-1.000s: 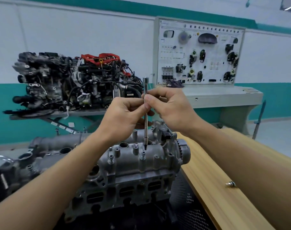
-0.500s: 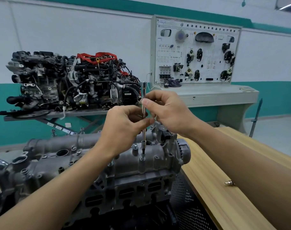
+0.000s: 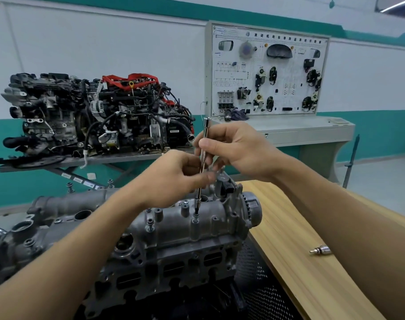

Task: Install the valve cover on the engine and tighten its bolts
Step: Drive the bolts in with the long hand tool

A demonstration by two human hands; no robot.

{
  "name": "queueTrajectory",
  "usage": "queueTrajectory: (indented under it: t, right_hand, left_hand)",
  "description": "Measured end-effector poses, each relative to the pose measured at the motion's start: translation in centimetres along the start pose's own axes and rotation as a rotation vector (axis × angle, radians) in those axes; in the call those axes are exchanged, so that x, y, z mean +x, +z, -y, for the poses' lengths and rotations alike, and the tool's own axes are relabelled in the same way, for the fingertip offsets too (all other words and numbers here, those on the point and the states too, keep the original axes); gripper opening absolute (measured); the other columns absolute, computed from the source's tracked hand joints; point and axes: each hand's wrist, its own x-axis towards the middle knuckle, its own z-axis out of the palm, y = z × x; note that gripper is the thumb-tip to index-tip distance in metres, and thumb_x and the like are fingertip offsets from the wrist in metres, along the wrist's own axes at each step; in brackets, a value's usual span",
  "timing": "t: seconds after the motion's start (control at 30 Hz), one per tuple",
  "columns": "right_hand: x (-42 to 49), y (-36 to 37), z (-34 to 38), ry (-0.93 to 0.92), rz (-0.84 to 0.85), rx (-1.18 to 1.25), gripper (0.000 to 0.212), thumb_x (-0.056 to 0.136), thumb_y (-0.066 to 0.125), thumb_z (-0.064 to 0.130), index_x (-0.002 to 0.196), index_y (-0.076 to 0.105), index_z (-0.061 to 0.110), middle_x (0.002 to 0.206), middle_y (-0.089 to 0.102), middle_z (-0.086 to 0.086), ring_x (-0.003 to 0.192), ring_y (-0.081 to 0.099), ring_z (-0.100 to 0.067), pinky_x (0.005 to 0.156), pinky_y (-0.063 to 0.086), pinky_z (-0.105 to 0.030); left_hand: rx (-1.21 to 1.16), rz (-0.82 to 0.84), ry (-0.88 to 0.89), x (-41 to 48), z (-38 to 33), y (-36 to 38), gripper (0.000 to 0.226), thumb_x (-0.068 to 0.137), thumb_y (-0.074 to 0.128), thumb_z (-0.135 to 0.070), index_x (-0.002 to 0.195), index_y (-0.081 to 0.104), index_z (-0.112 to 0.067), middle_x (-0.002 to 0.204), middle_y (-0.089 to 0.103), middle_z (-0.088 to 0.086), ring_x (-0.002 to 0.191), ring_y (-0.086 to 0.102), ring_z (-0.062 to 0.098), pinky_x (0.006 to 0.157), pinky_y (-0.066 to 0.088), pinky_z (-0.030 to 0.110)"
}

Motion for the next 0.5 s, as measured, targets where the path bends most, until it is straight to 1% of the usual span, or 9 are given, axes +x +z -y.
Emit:
queueTrajectory:
  t: [0.03,0.1,0.17,0.2,0.27,0.33,0.4,0.43,0.5]
  right_hand:
    - [0.0,0.2,0.0,-0.004,-0.047,-0.018,0.014,0.094,0.065,0.014,0.087,0.07,0.003,0.076,0.066,-0.017,0.064,0.061,-0.019,0.056,0.053,-0.026]
    - [0.2,0.8,-0.3,-0.018,-0.197,-0.102,0.024,0.085,0.077,0.023,0.071,0.066,0.007,0.063,0.064,-0.011,0.054,0.058,-0.017,0.052,0.049,-0.027]
    - [0.5,1.2,-0.6,-0.017,-0.306,-0.148,0.032,0.08,0.081,0.031,0.066,0.061,0.01,0.058,0.058,-0.004,0.05,0.051,-0.012,0.051,0.044,-0.029]
    - [0.5,1.2,-0.6,-0.01,-0.301,-0.128,0.03,0.082,0.079,0.031,0.071,0.063,0.009,0.062,0.059,-0.003,0.052,0.05,-0.011,0.052,0.043,-0.027]
    - [0.5,0.9,-0.3,0.006,-0.194,-0.065,0.019,0.089,0.072,0.026,0.091,0.069,0.008,0.076,0.066,-0.003,0.056,0.054,-0.008,0.05,0.044,-0.02]
    - [0.4,0.5,-0.1,0.015,-0.078,-0.034,0.01,0.096,0.063,0.019,0.102,0.069,0.014,0.092,0.073,-0.009,0.059,0.058,-0.009,0.049,0.046,-0.019]
    - [0.3,0.3,-0.1,0.025,-0.028,-0.014,0.012,0.099,0.056,0.012,0.1,0.068,0.011,0.096,0.074,-0.01,0.057,0.059,-0.011,0.049,0.048,-0.022]
    - [0.3,0.4,-0.2,0.023,-0.04,-0.012,0.012,0.099,0.057,0.01,0.096,0.068,0.006,0.092,0.074,-0.013,0.056,0.059,-0.012,0.048,0.048,-0.023]
    - [0.4,0.8,-0.4,0.001,-0.136,-0.04,0.018,0.092,0.068,0.014,0.08,0.067,0.0,0.077,0.071,-0.02,0.052,0.058,-0.015,0.046,0.048,-0.023]
  left_hand:
    - [-0.002,-0.082,0.013,-0.3,0.1,0.6,0.041,0.079,0.081,-0.052,0.094,0.078,-0.014,0.086,0.077,0.014,0.08,0.073,0.037,0.082,0.057,0.062]
    - [-0.01,-0.292,0.036,-0.5,0.4,1.6,0.045,0.064,0.082,-0.058,0.078,0.078,-0.016,0.071,0.076,0.004,0.069,0.073,0.031,0.067,0.06,0.054]
    - [-0.038,-0.397,0.068,-0.5,1.0,2.2,0.036,0.065,0.08,-0.053,0.073,0.077,-0.018,0.066,0.075,0.002,0.062,0.073,0.03,0.061,0.061,0.051]
    - [-0.062,-0.408,0.083,-0.5,1.1,2.4,0.027,0.072,0.082,-0.044,0.077,0.077,-0.018,0.069,0.076,0.002,0.063,0.074,0.028,0.063,0.062,0.051]
    - [-0.073,-0.358,0.093,-0.3,1.7,2.5,0.001,0.088,0.077,-0.018,0.089,0.076,-0.018,0.078,0.079,0.002,0.07,0.077,0.022,0.071,0.063,0.049]
    - [-0.057,-0.237,0.096,-0.2,1.7,2.1,0.015,0.099,0.062,-0.006,0.1,0.074,-0.015,0.09,0.08,-0.001,0.082,0.078,0.015,0.079,0.063,0.035]
    - [-0.05,-0.117,0.084,-0.1,1.5,1.6,0.017,0.103,0.055,-0.007,0.106,0.072,-0.008,0.099,0.079,-0.002,0.092,0.076,0.01,0.082,0.059,0.024]
    - [-0.032,-0.098,0.075,-0.1,1.3,1.4,0.016,0.103,0.057,-0.013,0.106,0.072,-0.007,0.099,0.079,-0.001,0.093,0.076,0.012,0.083,0.06,0.027]
    - [0.017,-0.132,0.054,0.0,1.1,1.5,0.024,0.095,0.069,-0.034,0.099,0.074,-0.011,0.088,0.079,0.004,0.082,0.076,0.022,0.078,0.062,0.044]
